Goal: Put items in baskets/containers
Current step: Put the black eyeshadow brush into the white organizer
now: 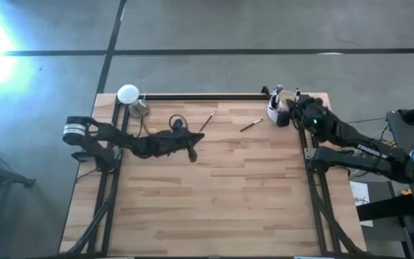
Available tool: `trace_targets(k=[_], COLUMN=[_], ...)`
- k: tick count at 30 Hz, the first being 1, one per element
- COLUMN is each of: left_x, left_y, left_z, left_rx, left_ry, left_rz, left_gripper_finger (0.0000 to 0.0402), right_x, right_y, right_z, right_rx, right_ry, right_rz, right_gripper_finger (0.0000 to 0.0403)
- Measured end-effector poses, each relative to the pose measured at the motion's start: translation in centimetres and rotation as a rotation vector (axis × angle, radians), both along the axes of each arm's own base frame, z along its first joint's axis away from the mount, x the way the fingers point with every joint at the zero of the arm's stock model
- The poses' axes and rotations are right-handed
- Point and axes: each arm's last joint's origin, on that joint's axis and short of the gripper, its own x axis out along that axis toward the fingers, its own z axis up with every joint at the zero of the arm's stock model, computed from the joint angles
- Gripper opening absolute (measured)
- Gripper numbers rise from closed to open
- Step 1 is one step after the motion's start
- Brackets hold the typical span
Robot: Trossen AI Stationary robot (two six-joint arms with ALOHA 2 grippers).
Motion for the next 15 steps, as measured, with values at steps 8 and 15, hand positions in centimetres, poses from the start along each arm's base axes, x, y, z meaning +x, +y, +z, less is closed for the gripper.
trace_targets(k=[8,15], left_x=[1.8,3.0], left_y=[4.0,5.9], left_z=[-1.9,-4.2], left_rx=[-0.123,-0.173], left_ry=[0.149,0.268], left_rz=[0.131,0.192], left_gripper_finger=[0.0013,0.0053], right_x=[3.4,5.6], right_y=[3.4,3.9], right_z=[-1.3,-1.2], right_rx=[-0.165,-0.272], right_ry=[-0.186,-0.196], right_rz=[0.244,0.310], right_gripper_finger=[0.0008,0.0008])
